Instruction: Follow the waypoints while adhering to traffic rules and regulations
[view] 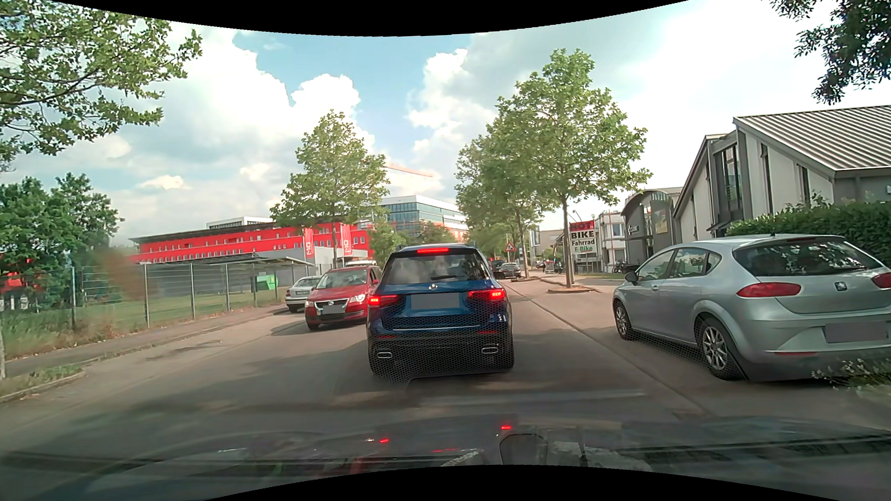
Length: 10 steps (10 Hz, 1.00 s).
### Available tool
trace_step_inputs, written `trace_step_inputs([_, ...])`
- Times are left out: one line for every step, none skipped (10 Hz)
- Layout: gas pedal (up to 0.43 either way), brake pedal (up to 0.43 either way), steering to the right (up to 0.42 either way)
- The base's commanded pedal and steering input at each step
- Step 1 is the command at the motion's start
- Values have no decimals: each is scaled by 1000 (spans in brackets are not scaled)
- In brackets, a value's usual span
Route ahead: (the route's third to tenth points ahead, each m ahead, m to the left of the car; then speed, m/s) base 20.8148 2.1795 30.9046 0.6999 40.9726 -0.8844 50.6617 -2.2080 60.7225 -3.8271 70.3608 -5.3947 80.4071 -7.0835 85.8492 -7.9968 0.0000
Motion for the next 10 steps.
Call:
trace_step_inputs([0,268,-5])
trace_step_inputs([0,268,-5])
trace_step_inputs([0,268,-5])
trace_step_inputs([0,268,-5])
trace_step_inputs([0,268,-5])
trace_step_inputs([0,268,-5])
trace_step_inputs([0,268,-5])
trace_step_inputs([0,268,-5])
trace_step_inputs([0,268,-5])
trace_step_inputs([0,268,-5])
